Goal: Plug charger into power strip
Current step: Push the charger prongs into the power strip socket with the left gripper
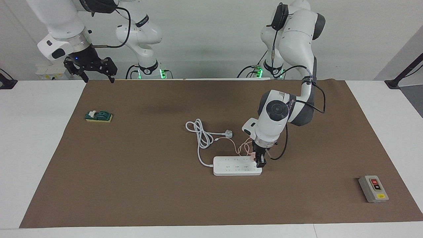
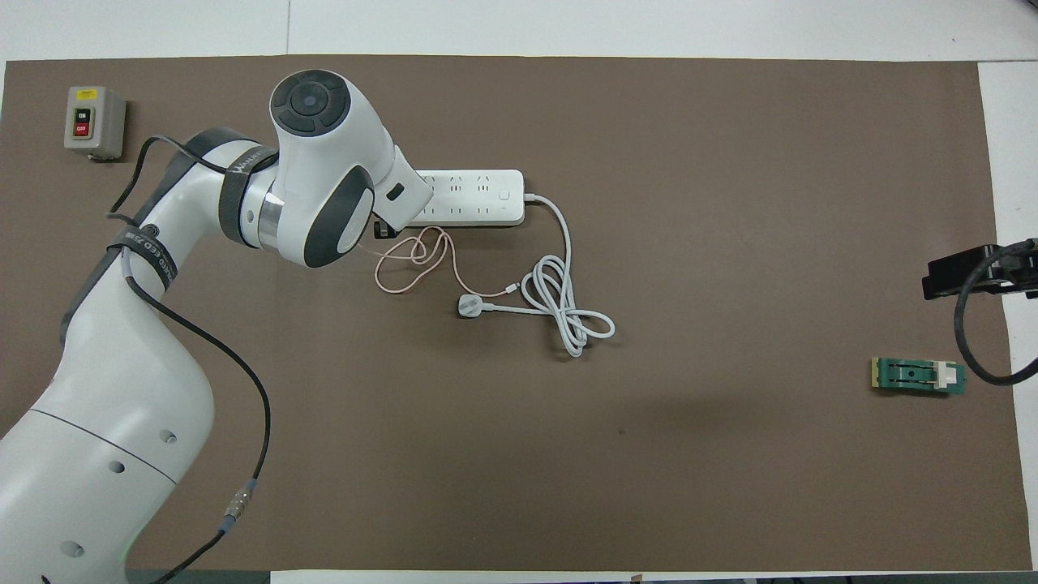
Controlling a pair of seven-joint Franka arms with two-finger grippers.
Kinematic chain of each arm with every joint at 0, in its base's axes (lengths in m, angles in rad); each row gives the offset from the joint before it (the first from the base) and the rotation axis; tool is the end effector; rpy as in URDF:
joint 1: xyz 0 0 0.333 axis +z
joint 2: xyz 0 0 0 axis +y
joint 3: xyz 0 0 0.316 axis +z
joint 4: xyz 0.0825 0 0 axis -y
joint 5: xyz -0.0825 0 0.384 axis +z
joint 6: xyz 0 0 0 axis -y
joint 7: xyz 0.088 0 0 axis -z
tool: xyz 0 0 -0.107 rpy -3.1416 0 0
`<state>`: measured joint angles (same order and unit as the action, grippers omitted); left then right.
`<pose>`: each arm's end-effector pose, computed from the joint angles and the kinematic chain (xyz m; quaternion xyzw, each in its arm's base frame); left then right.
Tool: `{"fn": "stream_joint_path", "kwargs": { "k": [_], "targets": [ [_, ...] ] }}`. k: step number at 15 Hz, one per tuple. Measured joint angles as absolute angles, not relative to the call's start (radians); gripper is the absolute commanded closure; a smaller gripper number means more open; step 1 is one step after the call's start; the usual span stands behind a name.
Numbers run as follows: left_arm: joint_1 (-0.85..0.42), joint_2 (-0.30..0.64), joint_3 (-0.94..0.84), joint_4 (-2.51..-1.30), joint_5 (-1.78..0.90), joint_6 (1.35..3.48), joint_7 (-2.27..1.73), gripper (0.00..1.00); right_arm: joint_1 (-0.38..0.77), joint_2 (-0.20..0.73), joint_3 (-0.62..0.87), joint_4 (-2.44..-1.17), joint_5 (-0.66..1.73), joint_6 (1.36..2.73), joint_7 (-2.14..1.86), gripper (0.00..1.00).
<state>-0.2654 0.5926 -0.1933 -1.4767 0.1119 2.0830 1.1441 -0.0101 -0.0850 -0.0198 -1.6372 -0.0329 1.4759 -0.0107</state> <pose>0.6501 -0.2885 0.3379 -0.6884 0.7252 -0.0134 0.0001 0.5170 -0.0197 0.6311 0.9991 -0.0105 -0.0385 0.0148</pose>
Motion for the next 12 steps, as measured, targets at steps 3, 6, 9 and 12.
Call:
{"fn": "stream_joint_path", "kwargs": {
  "k": [3,6,9,12],
  "targets": [
    [-0.261,0.591,-0.195,-1.482,0.105,2.089,1.188,1.0,-0.01,-0.085,-0.02,-1.637,-0.033,1.476,-0.011,0.0],
    [-0.254,0.589,-0.198,-1.498,0.095,2.111,1.241,1.0,-0.01,-0.085,-0.02,-1.637,-0.033,1.476,-0.011,0.0],
    [-0.254,0.588,-0.198,-1.499,0.095,2.113,1.246,1.0,-0.01,-0.085,-0.02,-1.637,-0.033,1.476,-0.011,0.0],
    [-0.254,0.588,-0.198,-1.499,0.095,2.113,1.246,0.88,-0.01,-0.085,-0.02,-1.637,-0.033,1.476,-0.011,0.0]
  ]
}}
